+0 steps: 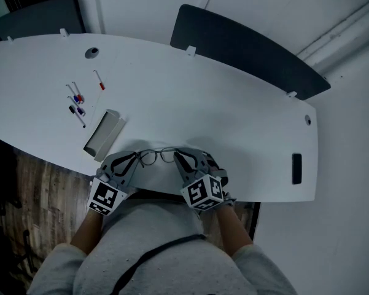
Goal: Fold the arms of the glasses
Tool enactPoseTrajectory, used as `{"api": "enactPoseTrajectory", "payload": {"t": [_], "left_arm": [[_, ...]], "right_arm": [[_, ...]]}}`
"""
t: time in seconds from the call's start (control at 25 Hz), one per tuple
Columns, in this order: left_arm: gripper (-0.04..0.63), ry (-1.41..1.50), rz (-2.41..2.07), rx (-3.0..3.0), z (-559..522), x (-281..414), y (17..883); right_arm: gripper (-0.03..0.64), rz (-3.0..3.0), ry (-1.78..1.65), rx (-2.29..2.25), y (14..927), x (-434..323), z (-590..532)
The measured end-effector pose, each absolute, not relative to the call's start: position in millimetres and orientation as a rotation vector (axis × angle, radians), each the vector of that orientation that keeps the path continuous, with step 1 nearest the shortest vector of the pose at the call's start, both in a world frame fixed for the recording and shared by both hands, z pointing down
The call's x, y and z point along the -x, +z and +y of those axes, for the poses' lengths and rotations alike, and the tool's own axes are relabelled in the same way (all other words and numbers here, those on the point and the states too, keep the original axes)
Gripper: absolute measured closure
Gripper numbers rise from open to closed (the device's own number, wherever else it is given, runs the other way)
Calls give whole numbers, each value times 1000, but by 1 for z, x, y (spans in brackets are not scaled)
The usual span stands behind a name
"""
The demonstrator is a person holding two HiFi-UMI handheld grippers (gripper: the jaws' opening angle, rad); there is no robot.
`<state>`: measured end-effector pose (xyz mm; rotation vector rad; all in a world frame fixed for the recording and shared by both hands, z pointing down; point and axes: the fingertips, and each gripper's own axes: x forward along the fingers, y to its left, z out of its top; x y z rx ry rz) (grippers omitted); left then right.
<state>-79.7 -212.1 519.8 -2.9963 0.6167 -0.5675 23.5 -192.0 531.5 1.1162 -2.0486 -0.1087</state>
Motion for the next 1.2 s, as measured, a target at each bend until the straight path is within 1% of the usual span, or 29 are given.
{"api": "enactPoseTrajectory", "payload": {"t": [0.2,0.24,0.32,0.36,0.64,0.8,1.2], "left_arm": [[565,-579,617,2987,-209,80,520],[565,-583,615,2985,-209,79,520],[565,-594,605,2981,-210,79,520],[565,-601,598,2978,-210,79,521],[566,-649,512,2938,-211,74,521],[566,-666,491,2923,-211,72,521],[566,-741,500,2901,-217,65,522]], "right_arm": [[581,-2062,66,-1087,554,-41,-182],[572,-2074,96,-1085,557,-42,-182],[502,-2098,144,-1082,559,-41,-184],[500,-2102,153,-1079,560,-41,-185],[502,-2110,172,-1008,568,-43,-190],[566,-2106,144,-1003,569,-44,-188],[577,-2111,85,-980,568,-43,-181]]}}
